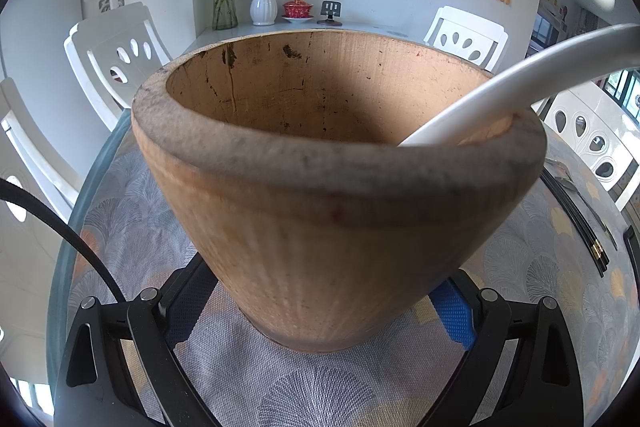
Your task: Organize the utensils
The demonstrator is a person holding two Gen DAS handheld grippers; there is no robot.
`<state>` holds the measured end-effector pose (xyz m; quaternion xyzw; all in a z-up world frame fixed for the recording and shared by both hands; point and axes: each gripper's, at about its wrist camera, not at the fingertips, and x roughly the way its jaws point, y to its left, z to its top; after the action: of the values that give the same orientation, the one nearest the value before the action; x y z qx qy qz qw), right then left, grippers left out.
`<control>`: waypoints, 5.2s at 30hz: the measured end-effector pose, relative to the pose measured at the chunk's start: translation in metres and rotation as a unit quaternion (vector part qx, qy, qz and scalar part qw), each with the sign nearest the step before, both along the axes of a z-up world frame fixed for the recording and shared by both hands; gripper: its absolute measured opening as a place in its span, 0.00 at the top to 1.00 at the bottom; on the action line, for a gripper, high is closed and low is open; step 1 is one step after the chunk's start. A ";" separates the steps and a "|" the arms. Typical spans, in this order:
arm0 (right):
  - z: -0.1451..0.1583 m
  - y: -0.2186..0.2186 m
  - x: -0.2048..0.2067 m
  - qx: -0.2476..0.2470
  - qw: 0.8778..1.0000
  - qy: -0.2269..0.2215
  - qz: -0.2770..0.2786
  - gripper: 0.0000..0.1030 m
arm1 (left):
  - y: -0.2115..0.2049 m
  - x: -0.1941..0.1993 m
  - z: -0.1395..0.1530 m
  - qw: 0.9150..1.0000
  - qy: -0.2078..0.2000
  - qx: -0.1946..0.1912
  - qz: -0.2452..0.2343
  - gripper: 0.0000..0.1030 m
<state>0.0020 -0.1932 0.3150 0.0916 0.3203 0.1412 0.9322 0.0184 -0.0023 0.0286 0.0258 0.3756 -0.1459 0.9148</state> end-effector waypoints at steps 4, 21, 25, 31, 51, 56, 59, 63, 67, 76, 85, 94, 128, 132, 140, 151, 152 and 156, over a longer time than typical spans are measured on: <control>0.002 0.034 0.003 0.005 0.999 -0.011 0.033 0.97 | 0.000 0.000 0.000 1.000 0.000 -0.001 0.000 0.07; -0.059 0.099 0.037 0.033 0.996 0.027 0.072 0.97 | 0.000 0.001 0.000 1.000 0.001 -0.001 0.000 0.07; -0.073 0.105 0.036 0.015 0.997 0.032 0.068 0.97 | -0.002 0.001 0.000 1.000 0.001 -0.002 0.000 0.07; -0.095 0.104 0.027 0.007 0.995 0.059 0.079 0.96 | -0.001 0.001 0.000 1.000 0.001 -0.002 0.000 0.07; 0.024 -0.089 -0.074 0.087 0.990 -0.059 -0.090 0.39 | -0.010 -0.001 -0.002 1.000 0.002 -0.003 0.000 0.07; 0.026 -0.121 -0.092 0.068 0.983 -0.068 -0.155 0.28 | -0.008 -0.001 -0.002 1.000 0.001 -0.003 0.000 0.07; 0.010 -0.139 -0.087 0.050 0.978 -0.032 -0.200 0.28 | -0.012 -0.001 -0.003 1.000 0.001 -0.003 0.000 0.07; -0.036 -0.163 -0.068 0.034 0.969 0.048 -0.242 0.28 | -0.013 -0.001 -0.003 1.000 0.001 -0.003 0.000 0.07; -0.093 -0.177 -0.042 0.009 0.960 0.136 -0.245 0.37 | -0.013 -0.002 -0.003 1.000 -0.001 -0.001 0.001 0.07; -0.214 -0.188 0.017 -0.079 0.933 0.292 -0.193 0.49 | -0.011 -0.001 -0.005 1.000 -0.002 -0.001 0.002 0.07; -0.266 -0.207 0.043 -0.079 0.921 0.339 -0.177 0.51 | -0.011 -0.001 -0.005 1.000 -0.002 -0.001 0.002 0.07; -0.277 -0.205 0.056 -0.085 0.919 0.347 -0.170 0.62 | -0.012 -0.001 -0.005 1.000 -0.002 -0.001 0.002 0.07; -0.178 -0.182 -0.041 -0.044 0.960 0.179 -0.210 0.80 | -0.010 -0.001 -0.005 1.000 0.000 -0.002 0.002 0.07; -0.151 -0.173 -0.048 -0.041 0.967 0.144 -0.207 0.91 | -0.009 -0.002 -0.005 1.000 0.000 -0.003 0.002 0.07; -0.118 -0.143 -0.029 -0.077 0.973 0.112 -0.184 0.92 | -0.009 -0.003 -0.006 1.000 0.002 -0.005 0.001 0.07; -0.204 -0.085 -0.028 -0.181 0.950 0.255 0.001 0.37 | -0.008 -0.002 -0.005 1.000 0.001 -0.005 0.002 0.07; -0.212 -0.078 -0.028 -0.208 0.943 0.258 0.013 0.37 | -0.008 -0.001 -0.005 1.000 0.001 -0.005 0.002 0.07; -0.245 -0.065 -0.017 -0.235 0.927 0.284 0.069 0.46 | -0.008 -0.002 -0.005 1.000 0.002 -0.005 0.002 0.07</control>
<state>-0.0149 -0.2581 0.0702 -0.1163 0.6010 0.0935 0.7852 0.0167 -0.0105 0.0234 0.0207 0.3764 -0.1462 0.9146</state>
